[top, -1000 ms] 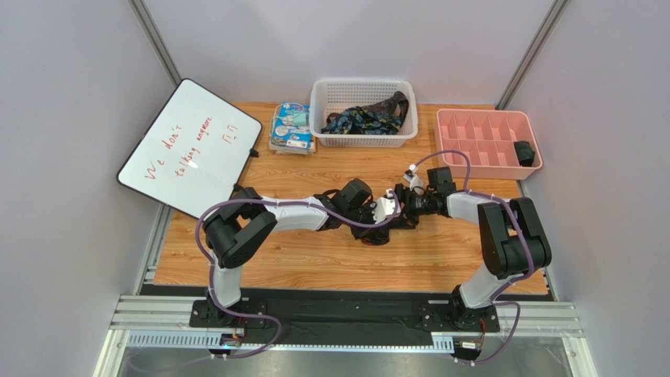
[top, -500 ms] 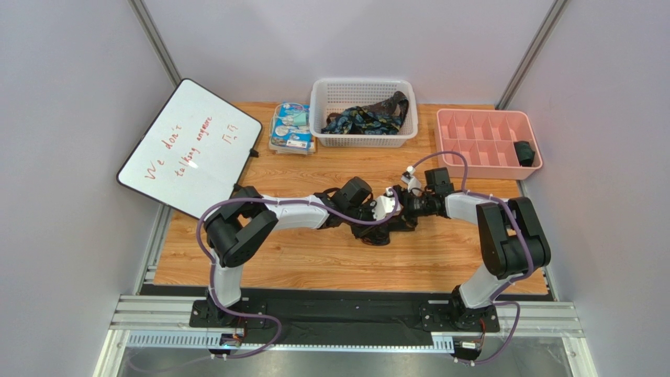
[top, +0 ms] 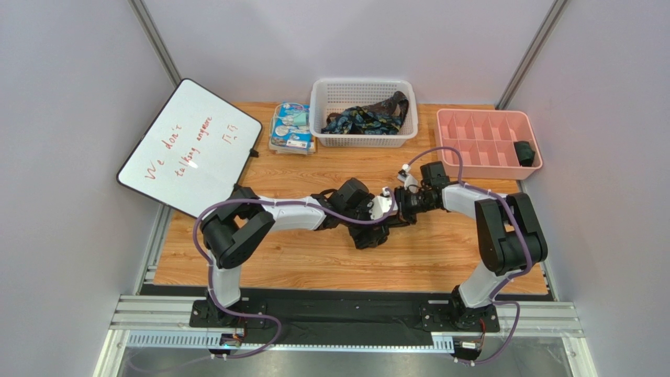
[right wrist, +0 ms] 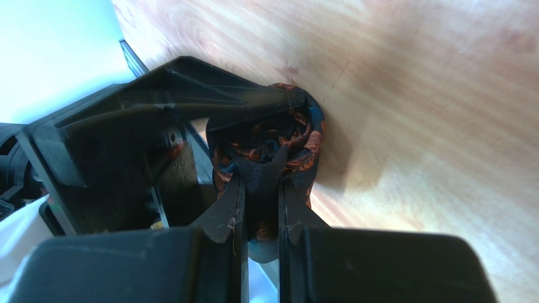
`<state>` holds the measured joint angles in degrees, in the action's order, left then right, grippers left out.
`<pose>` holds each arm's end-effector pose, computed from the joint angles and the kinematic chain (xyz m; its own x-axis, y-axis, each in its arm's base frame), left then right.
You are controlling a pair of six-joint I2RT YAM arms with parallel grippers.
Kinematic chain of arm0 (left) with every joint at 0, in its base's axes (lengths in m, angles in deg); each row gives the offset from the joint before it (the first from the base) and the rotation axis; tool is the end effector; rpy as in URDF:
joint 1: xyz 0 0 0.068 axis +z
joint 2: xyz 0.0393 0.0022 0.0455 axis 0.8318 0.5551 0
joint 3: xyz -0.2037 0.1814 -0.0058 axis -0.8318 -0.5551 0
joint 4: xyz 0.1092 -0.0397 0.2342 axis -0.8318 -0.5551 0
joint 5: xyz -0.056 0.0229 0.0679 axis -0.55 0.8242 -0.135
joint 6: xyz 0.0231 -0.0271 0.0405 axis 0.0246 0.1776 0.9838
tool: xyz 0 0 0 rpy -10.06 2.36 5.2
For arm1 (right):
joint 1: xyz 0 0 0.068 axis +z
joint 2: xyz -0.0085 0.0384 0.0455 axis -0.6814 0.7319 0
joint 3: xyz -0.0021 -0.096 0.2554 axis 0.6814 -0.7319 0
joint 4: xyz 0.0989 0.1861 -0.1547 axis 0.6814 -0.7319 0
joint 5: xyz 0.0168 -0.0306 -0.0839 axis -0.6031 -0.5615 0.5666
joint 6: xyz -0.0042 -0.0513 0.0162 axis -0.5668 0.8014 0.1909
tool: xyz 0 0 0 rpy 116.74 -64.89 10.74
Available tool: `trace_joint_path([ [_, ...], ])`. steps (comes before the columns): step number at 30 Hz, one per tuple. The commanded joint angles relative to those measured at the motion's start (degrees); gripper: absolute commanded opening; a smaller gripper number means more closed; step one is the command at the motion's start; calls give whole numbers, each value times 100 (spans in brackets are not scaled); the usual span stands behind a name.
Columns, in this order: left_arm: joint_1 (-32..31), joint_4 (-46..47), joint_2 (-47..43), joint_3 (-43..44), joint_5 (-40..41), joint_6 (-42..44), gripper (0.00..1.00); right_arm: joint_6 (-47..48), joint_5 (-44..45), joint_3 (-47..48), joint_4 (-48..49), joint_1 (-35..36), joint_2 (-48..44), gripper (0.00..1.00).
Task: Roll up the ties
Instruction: Pick up the tie at the center of the board, then place the tie in the storage box.
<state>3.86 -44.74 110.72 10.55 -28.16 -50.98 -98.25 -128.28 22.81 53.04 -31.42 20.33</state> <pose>0.2305 -0.3208 0.1503 -0.2663 0.6421 -0.7189 0.9589 0.2525 -0.1297 0.2747 0.0846 0.1406 -0.9969 0.0213 -0.0752 -0.0488 0.5816 0.8120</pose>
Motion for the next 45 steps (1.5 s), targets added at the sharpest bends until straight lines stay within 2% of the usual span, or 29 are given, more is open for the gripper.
trace_joint_path([
  [1,127,-498,-652,-407,-38,-221,99,243,325,366,-938,43,-220,0],
  [6,153,-735,-1515,-433,-215,-265,99,462,615,708,-1500,-124,-387,0],
  [11,293,-1411,-2350,-381,-241,-240,100,822,957,1665,-2246,-571,-625,0],
  [13,347,-1797,-2622,-302,-319,-178,99,1252,1298,2095,-2598,-739,-678,0],
  [15,452,-2035,-2738,-188,-320,-125,99,1595,1581,2877,-3090,-1064,-634,0],
  [19,680,-2728,-2791,120,-180,-204,100,2701,2738,4415,-3829,-1802,-266,0],
  [23,900,-2942,-2931,147,-205,-265,99,3116,3321,6102,-4269,-2680,367,0],
  [27,936,-2880,-3203,-37,-144,-406,100,3441,3796,7814,-4629,-3112,1279,0],
  [32,945,-2836,-3449,-221,-39,-599,99,3661,4236,8364,-4797,-3341,1949,0],
  [38,971,-2731,-3828,-608,-12,-705,100,3828,4596,8356,-4508,-3482,2301,0],
  [45,997,-2713,-3942,-671,-48,-749,100,4197,4667,8417,-4279,-3500,2749,0],
])
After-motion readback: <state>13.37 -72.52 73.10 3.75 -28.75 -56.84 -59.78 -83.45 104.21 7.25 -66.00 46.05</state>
